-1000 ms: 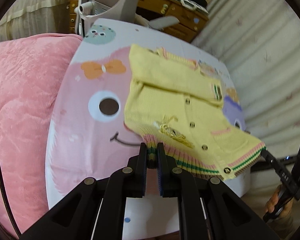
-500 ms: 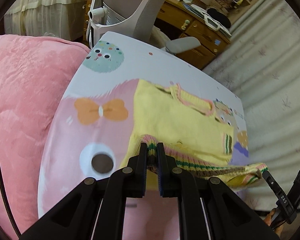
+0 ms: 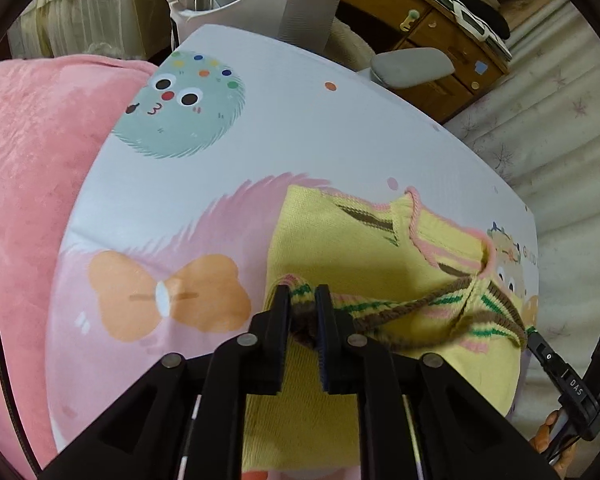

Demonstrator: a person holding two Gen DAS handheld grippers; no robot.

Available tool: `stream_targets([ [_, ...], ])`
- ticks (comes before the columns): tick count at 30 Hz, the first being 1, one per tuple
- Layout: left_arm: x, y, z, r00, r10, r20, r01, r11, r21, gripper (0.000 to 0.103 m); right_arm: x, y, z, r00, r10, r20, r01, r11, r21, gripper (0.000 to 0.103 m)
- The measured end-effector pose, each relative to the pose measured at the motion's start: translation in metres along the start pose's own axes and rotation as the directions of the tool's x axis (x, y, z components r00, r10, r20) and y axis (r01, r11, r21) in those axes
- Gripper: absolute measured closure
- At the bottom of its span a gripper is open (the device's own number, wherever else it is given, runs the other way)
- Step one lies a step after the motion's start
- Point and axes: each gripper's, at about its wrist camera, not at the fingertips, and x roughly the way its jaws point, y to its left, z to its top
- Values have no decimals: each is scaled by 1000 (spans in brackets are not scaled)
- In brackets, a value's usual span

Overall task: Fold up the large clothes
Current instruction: 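Lift the hem with both grippers and fold it onto the collar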

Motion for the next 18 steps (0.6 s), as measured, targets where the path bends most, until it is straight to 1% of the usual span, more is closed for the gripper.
stream_targets([
  [1, 2, 2, 2, 1000, -16, -3, 16, 1000, -9, 86, 1, -2, 2, 1000, 15, 2, -15, 1000, 4, 91],
  [2, 2, 4, 4, 999, -43, -6, 42, 999, -21, 81, 0, -3, 2, 1000, 24, 7, -24, 1000, 3, 84],
  [4, 4, 7, 6, 996, -86, -5, 85, 996, -29, 62, -4, -3, 3, 999, 42, 27, -41, 999, -24, 76],
  [5, 3, 8, 7, 995, -97, 1, 97, 995, -29, 42, -6, -2, 3, 998, 49, 35, -47, 998, -50, 75],
  [6, 1, 11, 7, 994, -109, 12, 109, 994, -27, 34, -7, -1, 3, 998, 52, 35, -49, 996, -76, 75],
  [7, 0, 13, 8, 990, -136, 25, 137, 990, -18, 33, -6, 0, 4, 998, 53, 27, -50, 993, -103, 73],
  [9, 2, 16, 9, 981, -192, 24, 192, 981, -5, 33, -2, 2, 4, 999, 47, 11, -45, 988, -150, 73],
  [13, 6, 17, 10, 972, -234, 26, 233, 972, 34, 33, 12, 0, 4, 1000, -1, -15, -2, 977, -212, 73],
  [16, 7, 13, 8, 973, -226, 40, 221, 971, 91, 34, 20, -6, 7, 1000, -23, -20, 18, 977, -214, 73],
  [17, 7, 13, 9, 975, -220, 43, 214, 971, 107, 39, 23, -8, 8, 1000, -19, -23, 14, 978, -208, 73],
  [18, 8, 9, 9, 976, -214, 48, 206, 969, 136, 49, 25, -10, 9, 1000, -13, -25, 8, 980, -200, 73],
])
